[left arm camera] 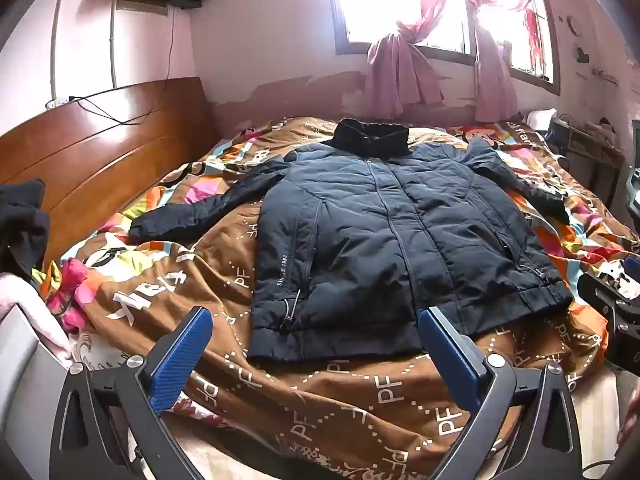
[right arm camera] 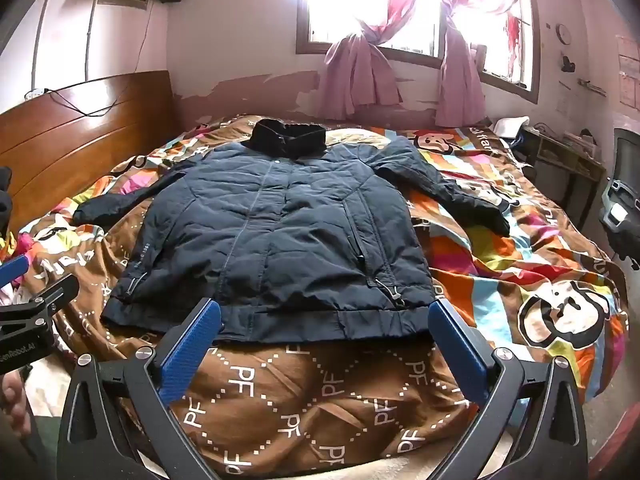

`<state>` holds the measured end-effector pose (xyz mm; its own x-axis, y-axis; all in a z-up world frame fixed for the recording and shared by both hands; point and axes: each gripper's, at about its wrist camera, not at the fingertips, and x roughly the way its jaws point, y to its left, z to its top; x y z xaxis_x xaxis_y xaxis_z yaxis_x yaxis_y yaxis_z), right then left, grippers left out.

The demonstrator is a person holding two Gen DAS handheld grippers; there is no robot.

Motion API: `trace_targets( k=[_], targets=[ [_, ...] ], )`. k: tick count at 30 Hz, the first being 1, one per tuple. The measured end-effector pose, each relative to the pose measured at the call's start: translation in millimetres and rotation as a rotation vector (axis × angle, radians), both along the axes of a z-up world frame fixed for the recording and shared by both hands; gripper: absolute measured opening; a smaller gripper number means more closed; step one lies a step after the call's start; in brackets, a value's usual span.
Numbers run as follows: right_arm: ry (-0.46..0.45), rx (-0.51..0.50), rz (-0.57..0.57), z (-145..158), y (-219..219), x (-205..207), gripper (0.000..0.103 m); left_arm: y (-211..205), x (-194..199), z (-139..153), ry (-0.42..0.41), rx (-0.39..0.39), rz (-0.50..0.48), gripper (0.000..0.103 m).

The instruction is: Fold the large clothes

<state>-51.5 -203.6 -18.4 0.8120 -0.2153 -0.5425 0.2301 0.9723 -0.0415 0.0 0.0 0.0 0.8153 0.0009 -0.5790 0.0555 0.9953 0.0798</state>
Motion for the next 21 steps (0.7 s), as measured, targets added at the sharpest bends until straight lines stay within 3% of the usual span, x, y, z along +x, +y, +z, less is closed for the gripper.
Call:
trace_targets(
  k=[21],
  targets=[
    [-0.002,0.002,0.003,-0.7,-0.8,-0.5,0.102,-0.4,0.1,-0.1,-0.003,0.006,-0.001,0.103]
  ],
)
